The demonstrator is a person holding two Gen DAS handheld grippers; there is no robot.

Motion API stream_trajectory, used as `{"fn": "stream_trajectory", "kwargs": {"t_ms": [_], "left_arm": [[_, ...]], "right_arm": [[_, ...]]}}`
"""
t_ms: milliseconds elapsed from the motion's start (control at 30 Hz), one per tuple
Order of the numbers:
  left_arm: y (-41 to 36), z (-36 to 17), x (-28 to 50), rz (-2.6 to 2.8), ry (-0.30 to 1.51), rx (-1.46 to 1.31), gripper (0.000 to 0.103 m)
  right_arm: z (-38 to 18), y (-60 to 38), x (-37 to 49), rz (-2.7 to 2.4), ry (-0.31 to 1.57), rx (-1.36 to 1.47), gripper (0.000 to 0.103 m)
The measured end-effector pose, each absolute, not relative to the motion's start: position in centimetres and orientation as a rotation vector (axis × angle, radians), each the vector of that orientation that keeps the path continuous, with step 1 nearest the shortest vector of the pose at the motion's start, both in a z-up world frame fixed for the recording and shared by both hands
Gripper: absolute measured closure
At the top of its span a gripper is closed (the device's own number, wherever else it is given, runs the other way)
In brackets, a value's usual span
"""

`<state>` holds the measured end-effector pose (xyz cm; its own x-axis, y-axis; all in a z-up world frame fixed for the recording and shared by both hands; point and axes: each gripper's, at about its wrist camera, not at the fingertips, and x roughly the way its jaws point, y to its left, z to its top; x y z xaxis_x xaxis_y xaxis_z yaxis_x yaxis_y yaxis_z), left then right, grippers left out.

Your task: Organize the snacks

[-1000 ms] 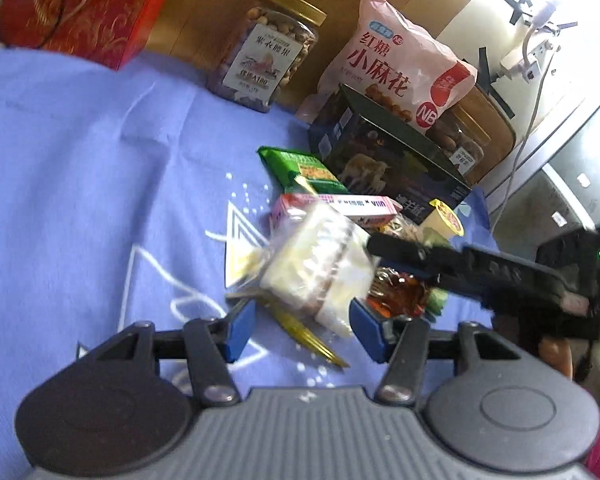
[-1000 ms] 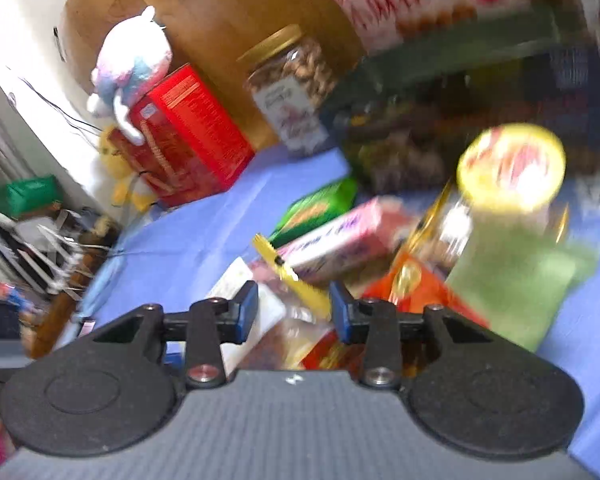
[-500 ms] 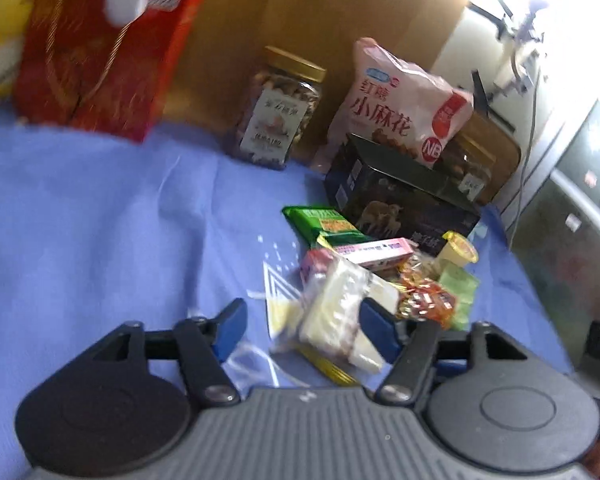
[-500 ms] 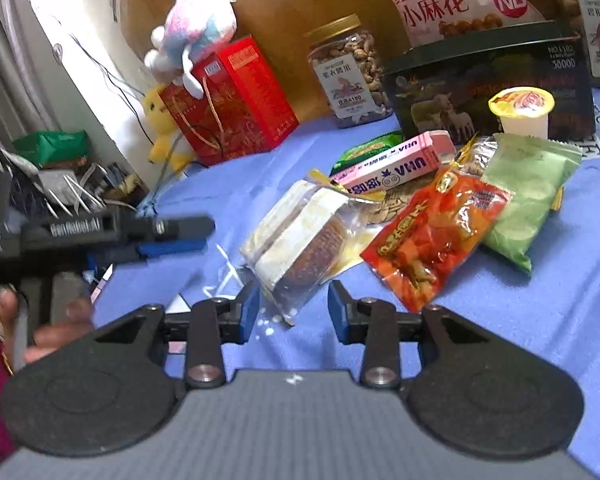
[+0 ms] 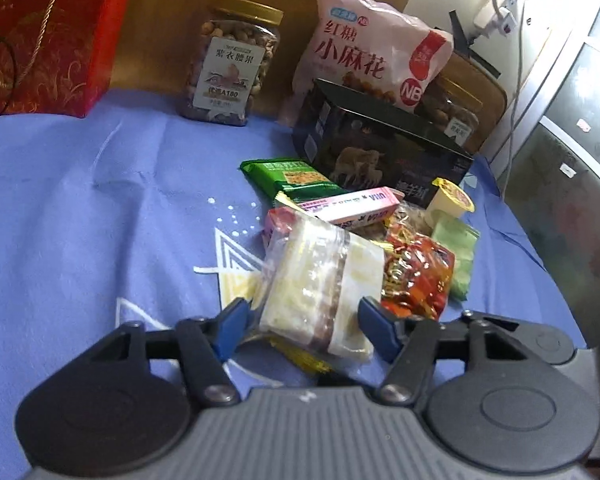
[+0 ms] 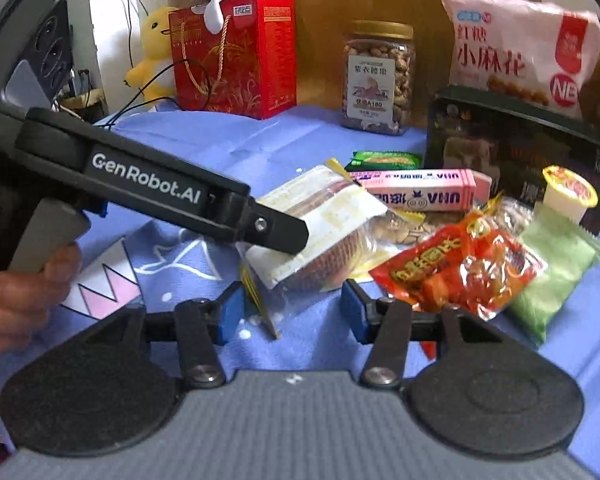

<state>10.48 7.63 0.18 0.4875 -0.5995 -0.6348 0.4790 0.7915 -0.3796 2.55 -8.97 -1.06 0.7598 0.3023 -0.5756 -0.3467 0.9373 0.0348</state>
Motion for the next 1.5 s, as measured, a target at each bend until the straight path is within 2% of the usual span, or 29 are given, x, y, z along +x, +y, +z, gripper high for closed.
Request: {"fn": "stream_trajectory", "kwargs": {"t_ms": [67, 267, 567, 800, 1167, 1500], "left_arm": [[8.0, 0.2, 9.8, -0.652, 0.833, -0.173, 0.051], [7.9, 0.8, 7.3, -0.645, 0.832, -0.198, 0.056], [4.7, 5.6, 7.0, -0.687, 0.704, -0.136, 0.057], [1.1, 9.0, 10.2, -0.722, 0.634, -0.088, 0.057], [-1.0, 9.4, 11.0, -0.759, 0.610, -0.081, 0.057], [-0.1, 9.5, 7.9, -0.762, 0.607, -0.098, 0.057]], "right_arm": [[-1.1, -8.7, 2.1, 0.349, 0.590, -0.106, 0.071], [-0.9, -8.8, -0.8, 0.347, 0.534, -0.152, 0.081], [2.1, -11.1, -2.1, 0.275, 0.374, -0.114, 0.084], [5.0, -13.9, 0.7, 0.212, 0.280, -0.111, 0.084], [5.2, -15.9, 1.2, 0.143, 0.240, -0.100, 0.084], [5.2, -15.5, -1.2, 0.135, 0.214, -0.084, 0.085]]}}
